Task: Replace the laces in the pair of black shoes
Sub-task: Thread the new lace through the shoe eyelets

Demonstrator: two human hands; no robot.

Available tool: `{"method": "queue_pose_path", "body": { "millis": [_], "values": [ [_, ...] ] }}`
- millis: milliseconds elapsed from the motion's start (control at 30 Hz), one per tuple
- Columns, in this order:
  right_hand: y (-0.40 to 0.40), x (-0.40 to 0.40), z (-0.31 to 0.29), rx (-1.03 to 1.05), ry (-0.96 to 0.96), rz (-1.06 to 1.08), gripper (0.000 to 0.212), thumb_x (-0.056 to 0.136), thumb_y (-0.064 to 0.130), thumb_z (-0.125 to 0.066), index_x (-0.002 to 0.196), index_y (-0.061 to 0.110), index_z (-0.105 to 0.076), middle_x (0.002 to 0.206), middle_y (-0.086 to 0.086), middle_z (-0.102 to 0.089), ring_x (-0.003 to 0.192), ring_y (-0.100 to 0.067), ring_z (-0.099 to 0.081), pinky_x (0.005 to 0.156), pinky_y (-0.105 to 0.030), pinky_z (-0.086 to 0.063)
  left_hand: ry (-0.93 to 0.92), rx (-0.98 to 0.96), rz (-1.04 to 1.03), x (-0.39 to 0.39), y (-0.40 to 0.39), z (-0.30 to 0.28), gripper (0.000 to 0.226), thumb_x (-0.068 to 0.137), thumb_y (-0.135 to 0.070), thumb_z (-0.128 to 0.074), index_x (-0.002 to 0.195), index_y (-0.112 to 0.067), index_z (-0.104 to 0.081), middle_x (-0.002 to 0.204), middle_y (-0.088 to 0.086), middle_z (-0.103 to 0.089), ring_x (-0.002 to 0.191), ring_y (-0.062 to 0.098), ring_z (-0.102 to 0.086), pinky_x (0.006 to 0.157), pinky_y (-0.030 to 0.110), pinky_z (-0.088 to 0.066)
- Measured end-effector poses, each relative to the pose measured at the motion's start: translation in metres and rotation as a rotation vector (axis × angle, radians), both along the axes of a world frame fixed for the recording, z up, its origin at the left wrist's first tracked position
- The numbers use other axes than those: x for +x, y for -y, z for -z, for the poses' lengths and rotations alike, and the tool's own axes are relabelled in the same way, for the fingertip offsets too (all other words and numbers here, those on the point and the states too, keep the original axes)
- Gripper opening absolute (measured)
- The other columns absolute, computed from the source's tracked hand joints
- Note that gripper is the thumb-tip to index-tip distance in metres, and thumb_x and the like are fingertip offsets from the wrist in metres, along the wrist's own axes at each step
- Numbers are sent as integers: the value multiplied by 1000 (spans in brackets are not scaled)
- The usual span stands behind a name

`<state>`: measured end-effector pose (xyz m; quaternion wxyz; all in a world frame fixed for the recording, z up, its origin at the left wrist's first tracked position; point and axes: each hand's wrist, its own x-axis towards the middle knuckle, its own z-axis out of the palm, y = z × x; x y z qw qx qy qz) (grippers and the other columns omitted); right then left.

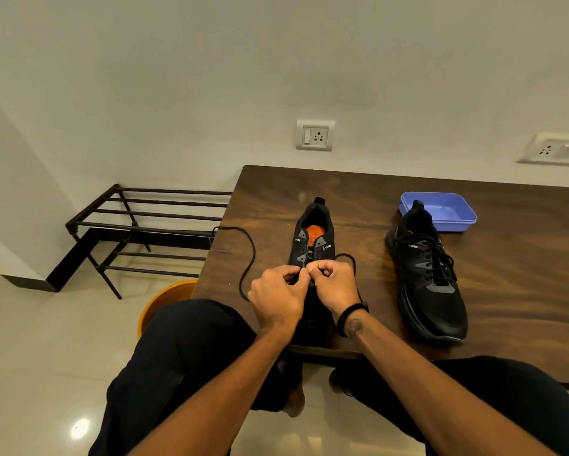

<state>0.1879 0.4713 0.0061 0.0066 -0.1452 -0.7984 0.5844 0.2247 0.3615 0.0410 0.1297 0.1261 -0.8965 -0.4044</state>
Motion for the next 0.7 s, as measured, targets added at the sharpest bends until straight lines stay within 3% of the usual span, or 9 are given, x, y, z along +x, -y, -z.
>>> {"method": "queue_pose_path", "body": {
  "millis": [67,167,267,333,467,600,700],
  "values": [
    [-2,2,-8,-37,-5,3,14,91,19,-75,80,24,-81,85,5,-79,93,-14,-75,91,-38,-60,26,6,-6,-1,0,2,24,93,-51,-65,104,-36,-80,93,-13,-78,95,12,-71,87,35,-55],
    [-5,0,-12,-102,32,12,12,94,16,-74,84,20,-80,89,1,-78,97,-17,-74,90,-32,-59,45,-21,-22,-3,2,4,22,99,-46,-61,106,-35,-79,98,-11,-77,101,18,-69,89,37,-51],
    [-5,-5,-7,55,36,-17,31,95,29,-71,65,30,-74,77,4,-74,90,-18,-70,95,-45,-56,30,-39,3,-5,5,8,17,100,-41,-61,104,-35,-77,95,-12,-75,97,15,-69,83,33,-45],
    [-1,-8,-3,212,19,-25,43,96,38,-66,54,37,-67,65,3,-60,83,-24,-58,91,-51,-51,34,-34,22,-6,7,8,15,99,-40,-63,103,-36,-77,94,-14,-74,96,12,-69,83,33,-48],
    [2,-7,-1,228,1,5,40,94,46,-63,54,46,-63,81,-4,-52,88,-25,-49,79,-48,-42,67,-35,57,-12,12,4,11,97,-39,-67,102,-37,-77,95,-16,-74,97,8,-68,86,32,-48],
    [-3,-8,1,207,18,-14,44,96,44,-61,53,36,-64,62,6,-51,84,-25,-50,77,-46,-38,66,-152,138,-20,15,-2,15,99,-44,-63,102,-34,-75,95,-13,-74,94,9,-68,82,31,-48],
    [-13,-9,-3,226,-2,-89,50,100,38,-60,54,19,-60,49,10,-48,64,-13,-51,76,-37,-37,55,-299,205,-25,14,-9,18,99,-44,-61,96,-30,-71,93,-9,-72,91,18,-69,79,36,-53]
  ]
}}
